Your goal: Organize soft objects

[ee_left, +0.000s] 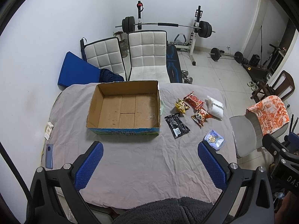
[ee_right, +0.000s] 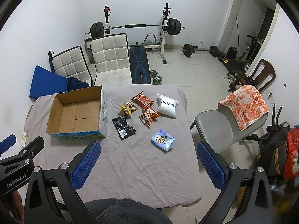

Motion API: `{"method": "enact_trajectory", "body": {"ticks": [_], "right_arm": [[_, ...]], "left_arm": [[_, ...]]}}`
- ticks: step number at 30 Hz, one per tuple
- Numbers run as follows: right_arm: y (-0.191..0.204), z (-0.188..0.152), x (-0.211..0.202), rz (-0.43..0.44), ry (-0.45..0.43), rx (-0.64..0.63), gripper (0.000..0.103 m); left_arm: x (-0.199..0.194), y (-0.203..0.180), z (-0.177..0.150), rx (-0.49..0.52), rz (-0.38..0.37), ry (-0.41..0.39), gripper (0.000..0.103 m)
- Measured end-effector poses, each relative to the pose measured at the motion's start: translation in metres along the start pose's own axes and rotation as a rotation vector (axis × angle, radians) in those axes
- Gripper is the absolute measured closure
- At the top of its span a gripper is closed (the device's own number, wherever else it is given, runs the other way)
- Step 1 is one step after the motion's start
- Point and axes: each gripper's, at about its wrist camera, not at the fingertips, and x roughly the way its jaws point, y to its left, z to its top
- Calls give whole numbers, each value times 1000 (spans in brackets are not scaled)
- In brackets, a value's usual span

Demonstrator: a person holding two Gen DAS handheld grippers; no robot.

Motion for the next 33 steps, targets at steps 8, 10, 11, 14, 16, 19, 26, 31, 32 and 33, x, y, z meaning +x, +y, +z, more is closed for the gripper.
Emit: {"method": "enact_trajectory", "body": {"ticks": [8,10,11,14,16,19,26,31,32,33], "right_arm": [[0,1,0,3,-3,-2,0],[0,1,0,5,-2,0,0],[0,1,-1,6,-3,-1,0],[2,2,-1,5,-5,-4,0],[3,3,-1,7,-5,-4,0],[4,3,0,9,-6,-3,0],[3,2,0,12,-6,-3,0],[1,4,6,22,3,1,0],[-1,4,10,22,8,4,0],[-5,5,14,24,16,11,0]], "left_arm": [[-1,1,1,3,2,-3,0],[-1,2,2,3,0,-2,0],[-1,1,2,5,0,-2,0],[-2,0,0,5,2,-5,0],[-2,0,-1,4,3,-5,0],[-2,0,0,7,3,-6,0],[-2,0,1,9,0,4,0],[-1,-1,-2,7,1,0,0],[0,-2,-1,5,2,-3,0],[3,-3,2,2,5,-6,0]]}}
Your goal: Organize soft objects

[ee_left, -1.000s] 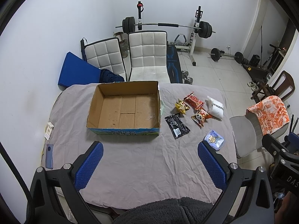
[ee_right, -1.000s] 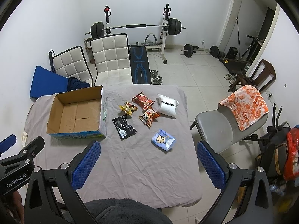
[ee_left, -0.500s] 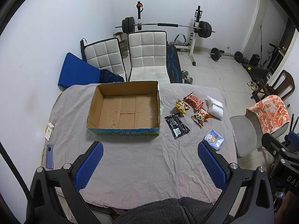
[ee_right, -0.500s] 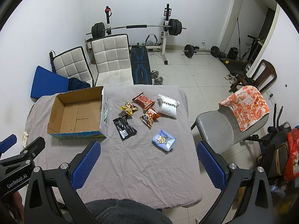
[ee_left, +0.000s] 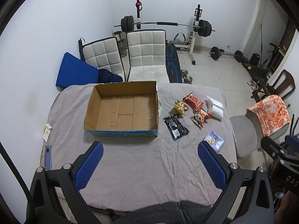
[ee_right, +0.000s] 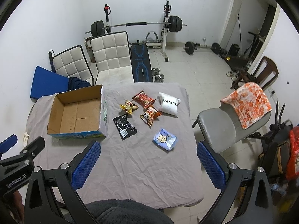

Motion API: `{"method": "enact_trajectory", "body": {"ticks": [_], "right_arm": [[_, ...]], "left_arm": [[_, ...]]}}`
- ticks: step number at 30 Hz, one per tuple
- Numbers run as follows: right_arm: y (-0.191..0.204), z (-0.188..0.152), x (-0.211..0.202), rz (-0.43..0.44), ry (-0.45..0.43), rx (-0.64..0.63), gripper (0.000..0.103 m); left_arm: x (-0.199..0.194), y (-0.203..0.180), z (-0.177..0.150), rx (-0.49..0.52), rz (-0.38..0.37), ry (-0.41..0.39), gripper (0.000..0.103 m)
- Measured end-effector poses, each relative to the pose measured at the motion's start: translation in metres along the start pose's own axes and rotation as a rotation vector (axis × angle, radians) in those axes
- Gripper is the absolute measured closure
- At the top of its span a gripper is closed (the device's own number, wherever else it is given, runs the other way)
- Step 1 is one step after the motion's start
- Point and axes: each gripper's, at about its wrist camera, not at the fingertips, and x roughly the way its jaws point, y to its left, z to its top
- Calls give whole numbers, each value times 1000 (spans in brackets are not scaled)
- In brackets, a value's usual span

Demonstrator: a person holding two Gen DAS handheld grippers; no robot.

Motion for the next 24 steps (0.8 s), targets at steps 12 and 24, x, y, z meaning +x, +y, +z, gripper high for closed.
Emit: {"method": "enact_trajectory", "body": {"ticks": [12,24], "right_arm": [[-88,29,166,-25,209,159,0],[-107,-6,411,10,560,75,0]], "left_arm": [[155,-54,36,15,-19,220,0],[335,-106,20,4,-8,544,10]]}}
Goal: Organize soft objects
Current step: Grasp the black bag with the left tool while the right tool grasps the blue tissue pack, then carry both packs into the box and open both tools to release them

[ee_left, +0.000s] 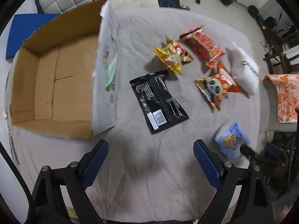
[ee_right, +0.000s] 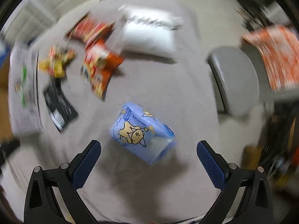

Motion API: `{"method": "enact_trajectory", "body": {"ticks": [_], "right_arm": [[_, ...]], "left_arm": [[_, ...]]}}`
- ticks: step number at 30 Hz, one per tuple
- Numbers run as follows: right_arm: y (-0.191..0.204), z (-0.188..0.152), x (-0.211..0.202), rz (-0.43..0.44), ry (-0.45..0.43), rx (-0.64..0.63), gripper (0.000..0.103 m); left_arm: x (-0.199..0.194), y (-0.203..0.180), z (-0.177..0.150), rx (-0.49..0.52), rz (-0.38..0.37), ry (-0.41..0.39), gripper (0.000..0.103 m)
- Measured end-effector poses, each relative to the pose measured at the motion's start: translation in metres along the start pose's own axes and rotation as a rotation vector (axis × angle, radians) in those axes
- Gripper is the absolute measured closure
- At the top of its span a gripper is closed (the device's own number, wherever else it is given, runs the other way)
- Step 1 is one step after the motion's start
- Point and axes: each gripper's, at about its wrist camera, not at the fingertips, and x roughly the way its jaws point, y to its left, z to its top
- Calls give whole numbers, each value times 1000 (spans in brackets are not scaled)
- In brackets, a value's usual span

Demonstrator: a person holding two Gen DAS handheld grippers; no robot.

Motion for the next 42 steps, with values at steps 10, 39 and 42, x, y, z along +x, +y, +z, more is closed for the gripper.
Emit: {"method": "enact_trajectory", "body": {"ticks": [10,39,42], "right_arm": [[53,-3,77,-180,103,-470,0],[-12,50,110,34,200,-71,9],[0,43,113,-20,193,-134,9]], "left_arm": [[50,0,11,-45,24,84,10],[160,-38,74,-18,26,130,48],[169,-44,46,37,40,134,48]]}}
